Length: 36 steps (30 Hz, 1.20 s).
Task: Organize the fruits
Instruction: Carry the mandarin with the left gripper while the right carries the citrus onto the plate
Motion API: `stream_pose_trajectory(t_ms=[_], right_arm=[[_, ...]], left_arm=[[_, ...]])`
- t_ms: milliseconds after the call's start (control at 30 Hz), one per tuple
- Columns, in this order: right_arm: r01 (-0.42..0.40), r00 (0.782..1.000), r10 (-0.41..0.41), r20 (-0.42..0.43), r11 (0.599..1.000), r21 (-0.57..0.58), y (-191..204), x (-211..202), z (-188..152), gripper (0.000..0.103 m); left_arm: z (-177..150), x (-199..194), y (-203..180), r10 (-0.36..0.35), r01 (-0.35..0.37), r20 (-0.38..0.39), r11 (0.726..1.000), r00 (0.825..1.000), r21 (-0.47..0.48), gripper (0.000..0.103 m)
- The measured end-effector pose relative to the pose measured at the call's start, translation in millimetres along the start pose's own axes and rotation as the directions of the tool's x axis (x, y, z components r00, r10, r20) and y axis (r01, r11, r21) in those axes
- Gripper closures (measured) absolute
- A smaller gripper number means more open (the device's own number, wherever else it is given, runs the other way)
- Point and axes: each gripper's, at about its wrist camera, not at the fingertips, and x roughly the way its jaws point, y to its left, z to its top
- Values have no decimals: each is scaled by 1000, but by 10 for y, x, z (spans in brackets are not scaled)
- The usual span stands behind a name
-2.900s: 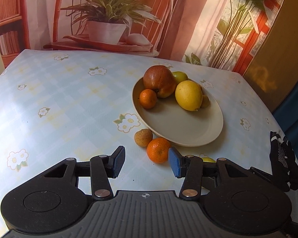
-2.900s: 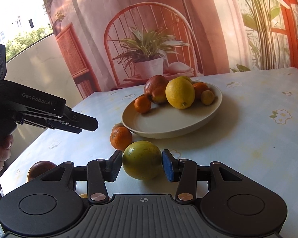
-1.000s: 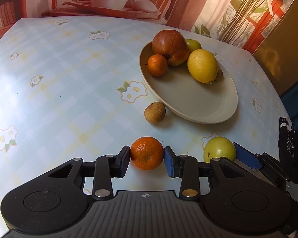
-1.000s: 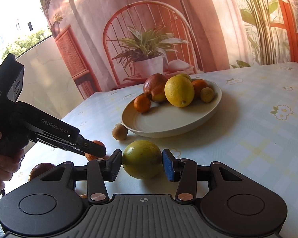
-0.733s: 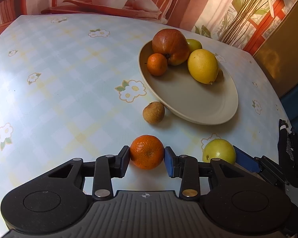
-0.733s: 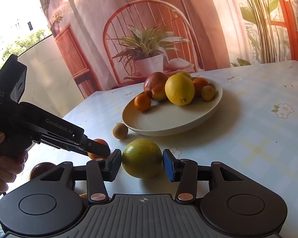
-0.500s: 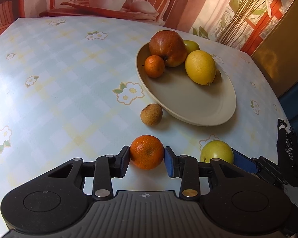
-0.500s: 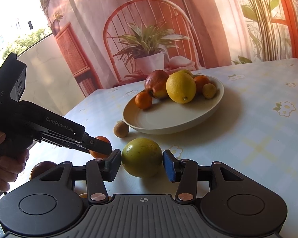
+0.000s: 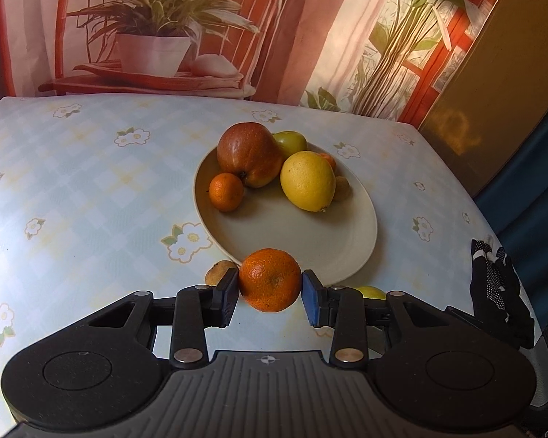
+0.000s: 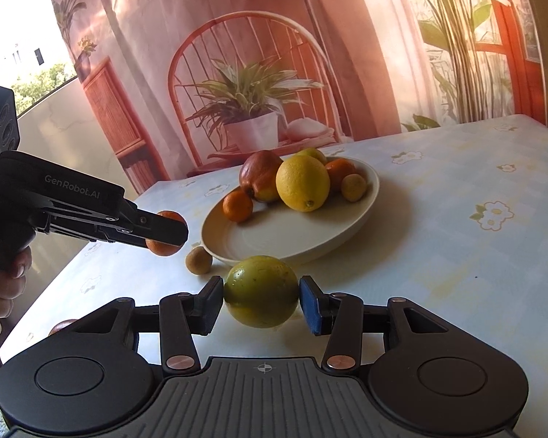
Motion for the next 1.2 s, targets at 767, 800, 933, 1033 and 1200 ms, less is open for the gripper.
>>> stream_pose_trajectory(t_ms=[767,800,933,1033,1200], right_arm=[[-46,996,25,-81,961,-274,74,819,625,61],[-52,996,27,-89,955,-291,100,889,645,61],[-75,994,41,-105,937,-341,180,1045,700,61],[-88,992,47,-117,921,-379,235,1115,710,61],[-90,990,42,-132,919,-384,238,1179,685,61]], left_arm=[[411,437,260,39,-38,4,997,999,-66,64],[416,444,273,38,-37,3,997,999,-68,64],[429,494,312,29,-28,2,997,1000,-76,64],[422,514,310,12,-12,2,998,1000,-69,64],[418,558,324,0,-1,-6,998,1000,-69,64]])
